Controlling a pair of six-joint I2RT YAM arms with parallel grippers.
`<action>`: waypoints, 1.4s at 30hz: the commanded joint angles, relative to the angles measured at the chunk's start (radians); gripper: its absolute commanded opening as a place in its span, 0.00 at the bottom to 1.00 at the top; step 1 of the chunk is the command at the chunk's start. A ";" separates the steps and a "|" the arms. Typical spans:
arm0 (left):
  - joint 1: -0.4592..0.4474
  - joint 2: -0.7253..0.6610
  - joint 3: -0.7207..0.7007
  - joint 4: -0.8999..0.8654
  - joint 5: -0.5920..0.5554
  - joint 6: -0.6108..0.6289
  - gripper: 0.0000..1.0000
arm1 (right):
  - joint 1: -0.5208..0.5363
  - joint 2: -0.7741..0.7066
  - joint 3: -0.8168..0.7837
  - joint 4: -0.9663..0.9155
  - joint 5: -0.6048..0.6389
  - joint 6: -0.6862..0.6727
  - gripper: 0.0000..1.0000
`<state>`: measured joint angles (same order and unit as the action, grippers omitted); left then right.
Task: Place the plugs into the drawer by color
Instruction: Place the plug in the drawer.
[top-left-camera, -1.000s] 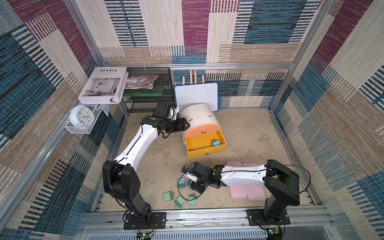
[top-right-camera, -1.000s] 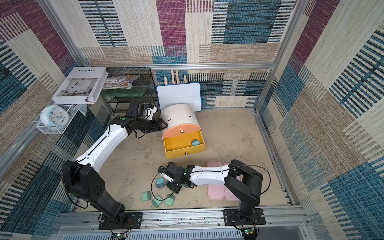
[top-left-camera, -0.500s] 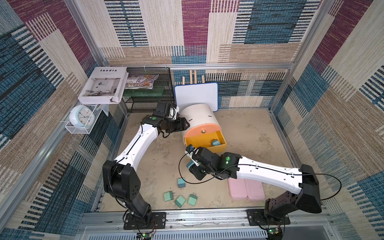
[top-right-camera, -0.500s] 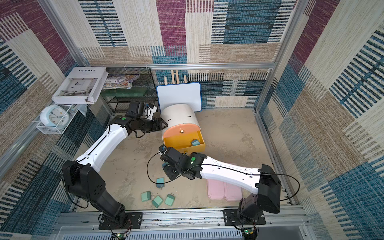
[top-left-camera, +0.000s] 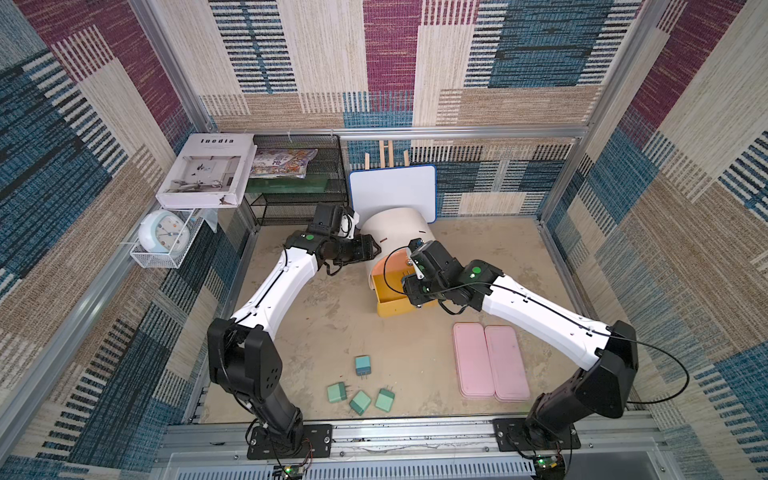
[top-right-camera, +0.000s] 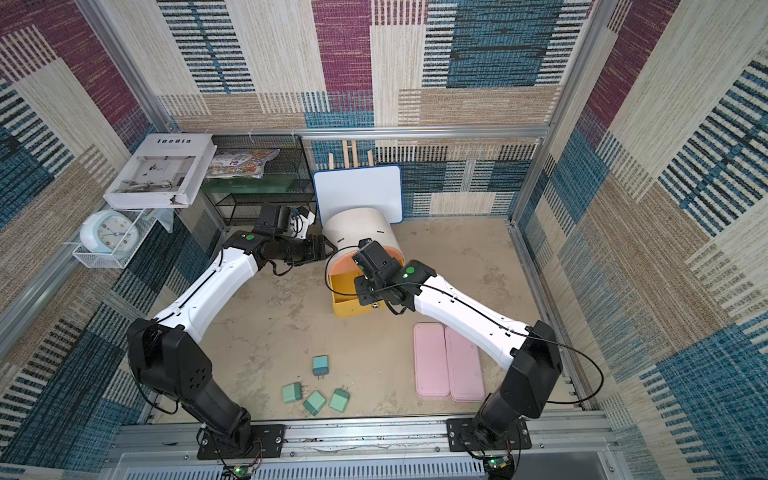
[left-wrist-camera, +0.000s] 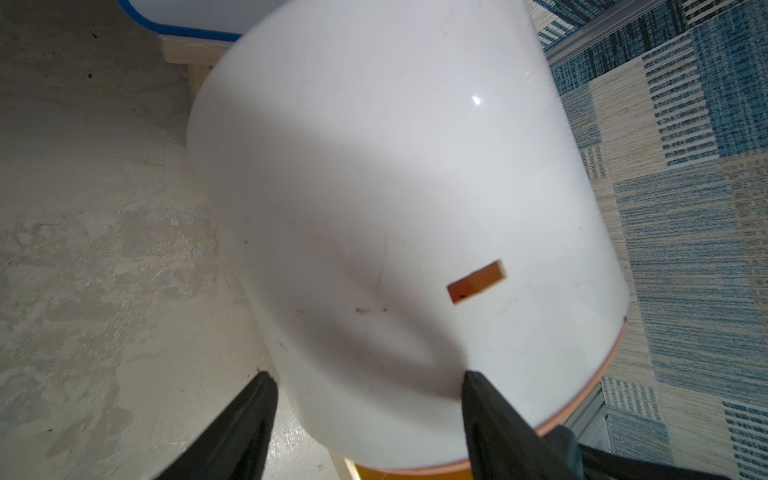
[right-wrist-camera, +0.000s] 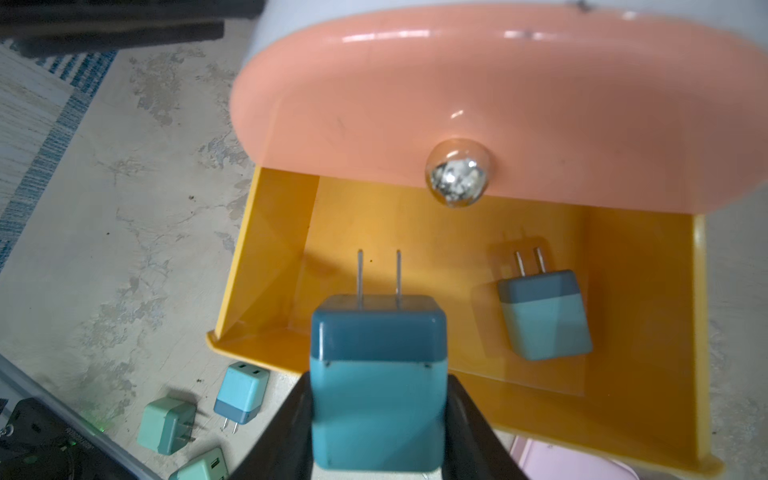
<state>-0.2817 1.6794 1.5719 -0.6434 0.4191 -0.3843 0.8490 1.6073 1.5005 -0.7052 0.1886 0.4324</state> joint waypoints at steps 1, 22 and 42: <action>-0.002 -0.008 -0.016 -0.011 0.004 0.007 0.74 | -0.025 0.038 0.031 -0.017 0.009 0.003 0.36; -0.001 -0.022 -0.026 -0.006 0.017 0.010 0.74 | -0.095 0.168 0.097 -0.149 0.040 -0.055 0.35; 0.009 -0.030 -0.027 -0.017 0.005 0.028 0.75 | -0.098 0.106 0.176 -0.187 -0.031 -0.135 0.59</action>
<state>-0.2733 1.6600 1.5494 -0.6487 0.4198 -0.3752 0.7456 1.7348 1.6535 -0.8696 0.2001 0.3286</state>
